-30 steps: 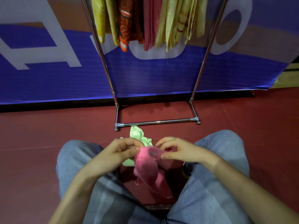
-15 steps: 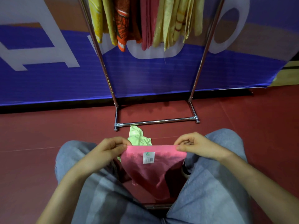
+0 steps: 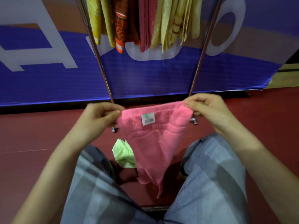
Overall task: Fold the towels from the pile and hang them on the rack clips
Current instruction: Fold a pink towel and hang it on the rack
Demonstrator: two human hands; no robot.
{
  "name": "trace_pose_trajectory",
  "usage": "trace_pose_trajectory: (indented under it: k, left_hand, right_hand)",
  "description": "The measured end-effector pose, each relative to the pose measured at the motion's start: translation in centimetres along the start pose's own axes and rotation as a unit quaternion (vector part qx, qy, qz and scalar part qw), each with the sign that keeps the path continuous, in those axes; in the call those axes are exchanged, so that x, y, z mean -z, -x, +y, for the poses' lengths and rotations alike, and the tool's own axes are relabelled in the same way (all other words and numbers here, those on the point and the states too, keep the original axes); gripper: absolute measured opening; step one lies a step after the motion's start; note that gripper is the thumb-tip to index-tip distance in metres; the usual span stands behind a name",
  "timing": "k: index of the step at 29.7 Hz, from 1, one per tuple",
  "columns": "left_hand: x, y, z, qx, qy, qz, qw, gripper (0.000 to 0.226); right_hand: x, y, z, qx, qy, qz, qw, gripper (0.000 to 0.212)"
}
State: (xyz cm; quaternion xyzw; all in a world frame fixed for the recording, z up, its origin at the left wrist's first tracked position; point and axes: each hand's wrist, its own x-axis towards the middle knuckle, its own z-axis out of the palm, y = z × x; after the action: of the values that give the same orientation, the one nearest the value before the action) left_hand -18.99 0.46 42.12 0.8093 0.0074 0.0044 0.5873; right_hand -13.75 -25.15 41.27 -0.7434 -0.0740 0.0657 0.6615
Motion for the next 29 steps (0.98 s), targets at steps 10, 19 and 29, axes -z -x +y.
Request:
trace_pose_trajectory:
  k: [10,19,29]
  left_hand:
    - [-6.5,0.9,0.5,-0.038,0.081,0.131,0.987,0.022]
    - [-8.2,1.5,-0.1,-0.052,0.111,0.123,0.985,0.019]
    - [-6.1,1.4,-1.2,-0.041,0.145,0.067,0.986,0.020]
  right_hand:
    - [-4.8,1.2,-0.5,-0.058,-0.105,-0.022,0.992,0.017]
    - [-6.9,1.8,-0.1,-0.071,-0.168,-0.044,0.982,0.030]
    - [-5.4,2.1,1.9,0.033,-0.123,0.000,0.992,0.014]
